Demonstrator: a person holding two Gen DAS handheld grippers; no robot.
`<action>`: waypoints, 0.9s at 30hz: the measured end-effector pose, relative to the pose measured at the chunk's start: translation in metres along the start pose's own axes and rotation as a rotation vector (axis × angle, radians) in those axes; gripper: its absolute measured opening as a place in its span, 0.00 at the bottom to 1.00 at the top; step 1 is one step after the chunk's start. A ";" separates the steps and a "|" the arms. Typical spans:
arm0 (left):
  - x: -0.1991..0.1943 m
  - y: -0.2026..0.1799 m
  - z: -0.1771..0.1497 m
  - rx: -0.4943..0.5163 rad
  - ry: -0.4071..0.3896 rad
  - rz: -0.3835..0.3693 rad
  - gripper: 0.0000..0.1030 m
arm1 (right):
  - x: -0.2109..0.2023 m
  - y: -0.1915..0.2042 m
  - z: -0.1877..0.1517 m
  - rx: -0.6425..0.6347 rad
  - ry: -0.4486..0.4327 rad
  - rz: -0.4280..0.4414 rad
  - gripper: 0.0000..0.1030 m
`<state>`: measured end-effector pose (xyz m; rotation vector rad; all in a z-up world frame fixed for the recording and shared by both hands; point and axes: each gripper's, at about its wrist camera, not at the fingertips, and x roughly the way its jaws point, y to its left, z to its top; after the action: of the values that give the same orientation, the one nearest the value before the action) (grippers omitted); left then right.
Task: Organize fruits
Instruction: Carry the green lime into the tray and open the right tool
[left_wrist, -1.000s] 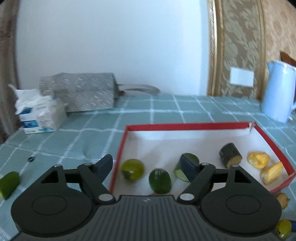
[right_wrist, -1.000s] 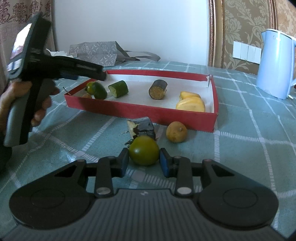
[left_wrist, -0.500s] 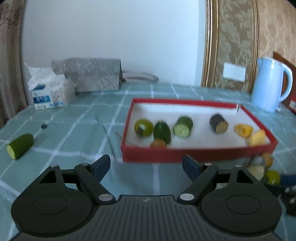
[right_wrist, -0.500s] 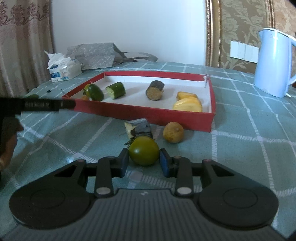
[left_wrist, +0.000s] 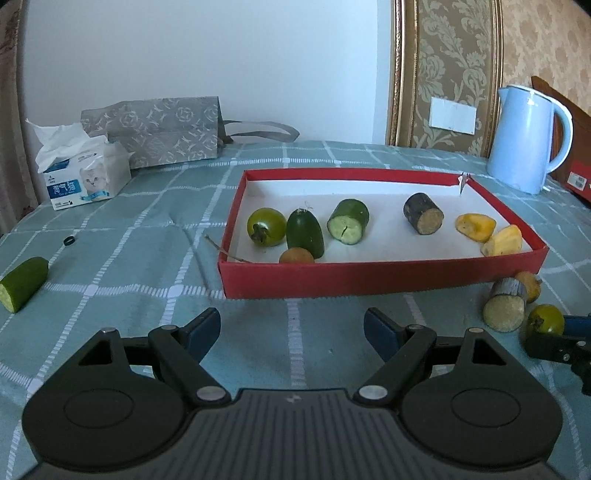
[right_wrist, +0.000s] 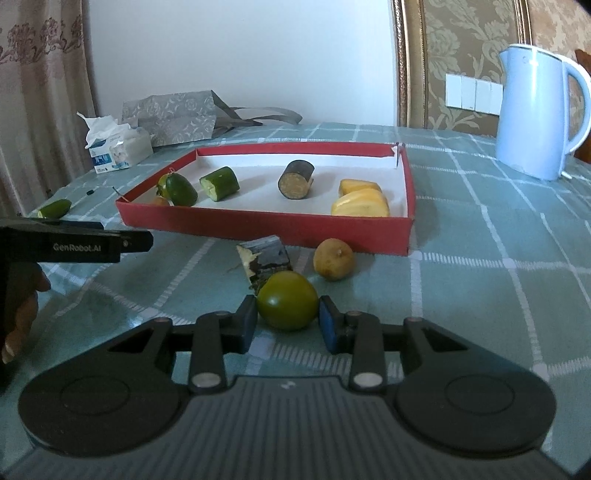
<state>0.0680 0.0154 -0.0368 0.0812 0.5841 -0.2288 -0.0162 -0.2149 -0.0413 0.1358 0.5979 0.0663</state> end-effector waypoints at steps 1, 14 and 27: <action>0.001 0.000 0.000 0.001 0.005 0.002 0.83 | -0.001 -0.001 0.000 0.007 0.001 0.004 0.33; 0.007 -0.001 -0.001 0.009 0.034 0.011 0.83 | 0.005 -0.005 0.055 0.004 -0.066 0.007 0.33; 0.011 -0.002 0.000 0.011 0.041 0.016 0.86 | 0.096 0.023 0.100 -0.075 0.021 -0.038 0.33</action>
<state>0.0766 0.0115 -0.0434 0.1015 0.6231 -0.2147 0.1186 -0.1935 -0.0095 0.0514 0.6179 0.0529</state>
